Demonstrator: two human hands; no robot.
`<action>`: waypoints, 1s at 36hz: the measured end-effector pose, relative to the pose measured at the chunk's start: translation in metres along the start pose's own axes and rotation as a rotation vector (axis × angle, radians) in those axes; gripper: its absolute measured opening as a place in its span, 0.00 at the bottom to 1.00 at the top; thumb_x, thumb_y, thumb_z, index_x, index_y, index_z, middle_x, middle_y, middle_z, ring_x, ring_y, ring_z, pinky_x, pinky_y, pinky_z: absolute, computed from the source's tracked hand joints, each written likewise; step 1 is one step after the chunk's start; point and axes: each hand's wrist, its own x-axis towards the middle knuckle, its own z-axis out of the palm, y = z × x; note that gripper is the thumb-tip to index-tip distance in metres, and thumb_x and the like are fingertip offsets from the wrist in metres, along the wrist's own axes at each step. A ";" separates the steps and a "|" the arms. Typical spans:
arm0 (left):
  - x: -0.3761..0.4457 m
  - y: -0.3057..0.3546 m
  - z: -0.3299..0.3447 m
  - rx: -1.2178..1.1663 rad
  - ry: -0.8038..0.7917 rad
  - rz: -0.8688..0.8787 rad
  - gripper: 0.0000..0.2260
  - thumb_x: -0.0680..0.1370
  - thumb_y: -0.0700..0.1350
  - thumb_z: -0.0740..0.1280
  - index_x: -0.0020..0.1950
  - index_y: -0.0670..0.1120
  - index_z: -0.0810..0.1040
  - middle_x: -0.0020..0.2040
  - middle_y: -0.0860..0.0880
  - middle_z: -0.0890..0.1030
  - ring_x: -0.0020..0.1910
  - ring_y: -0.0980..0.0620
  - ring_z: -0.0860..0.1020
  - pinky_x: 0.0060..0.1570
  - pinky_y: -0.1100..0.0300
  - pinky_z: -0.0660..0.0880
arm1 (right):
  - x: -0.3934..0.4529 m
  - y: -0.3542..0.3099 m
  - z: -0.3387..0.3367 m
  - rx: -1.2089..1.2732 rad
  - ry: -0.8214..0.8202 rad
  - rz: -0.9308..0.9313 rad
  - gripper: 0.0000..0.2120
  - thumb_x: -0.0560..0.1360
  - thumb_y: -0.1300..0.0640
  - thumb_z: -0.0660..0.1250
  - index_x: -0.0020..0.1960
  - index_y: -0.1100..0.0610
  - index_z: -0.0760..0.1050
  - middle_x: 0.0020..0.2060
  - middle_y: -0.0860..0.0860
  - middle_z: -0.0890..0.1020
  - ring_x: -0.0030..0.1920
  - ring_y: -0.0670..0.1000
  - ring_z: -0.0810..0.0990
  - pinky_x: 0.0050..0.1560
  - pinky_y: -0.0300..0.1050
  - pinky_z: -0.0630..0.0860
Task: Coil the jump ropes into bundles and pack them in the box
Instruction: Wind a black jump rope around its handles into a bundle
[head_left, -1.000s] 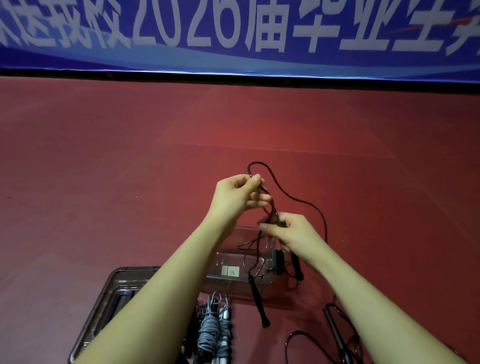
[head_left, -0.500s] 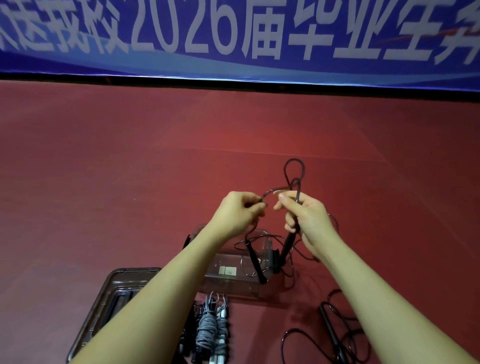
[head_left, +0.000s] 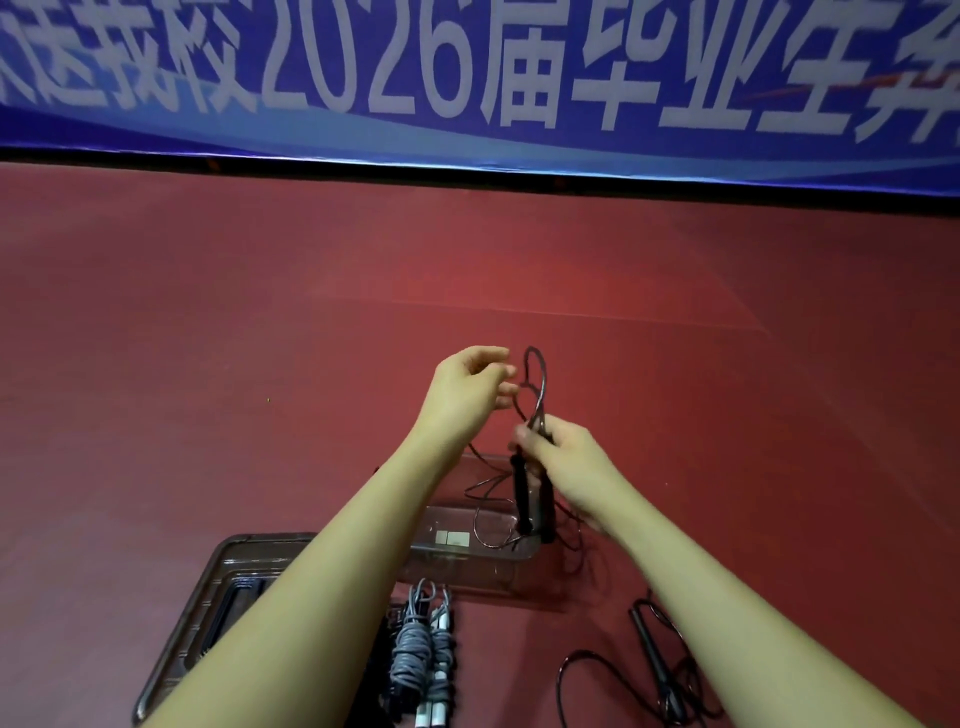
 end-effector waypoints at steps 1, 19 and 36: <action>0.000 -0.003 -0.002 0.084 -0.008 -0.014 0.07 0.78 0.36 0.61 0.53 0.43 0.76 0.50 0.43 0.79 0.40 0.53 0.77 0.48 0.57 0.76 | 0.001 -0.001 0.001 0.069 0.045 -0.001 0.11 0.79 0.58 0.62 0.38 0.55 0.73 0.25 0.45 0.73 0.26 0.46 0.69 0.32 0.40 0.66; -0.022 -0.039 0.012 0.927 -0.197 0.228 0.08 0.76 0.41 0.61 0.49 0.44 0.61 0.44 0.47 0.71 0.44 0.39 0.74 0.38 0.53 0.65 | 0.009 -0.041 0.000 1.127 0.174 0.176 0.13 0.81 0.60 0.56 0.40 0.62 0.71 0.31 0.52 0.67 0.29 0.48 0.68 0.35 0.42 0.70; -0.015 -0.043 0.014 1.342 -0.062 0.347 0.06 0.79 0.39 0.57 0.56 0.43 0.64 0.45 0.46 0.79 0.38 0.41 0.76 0.31 0.55 0.62 | 0.007 -0.032 -0.028 -0.247 0.353 0.149 0.22 0.79 0.49 0.60 0.33 0.62 0.78 0.26 0.53 0.75 0.32 0.53 0.74 0.35 0.43 0.66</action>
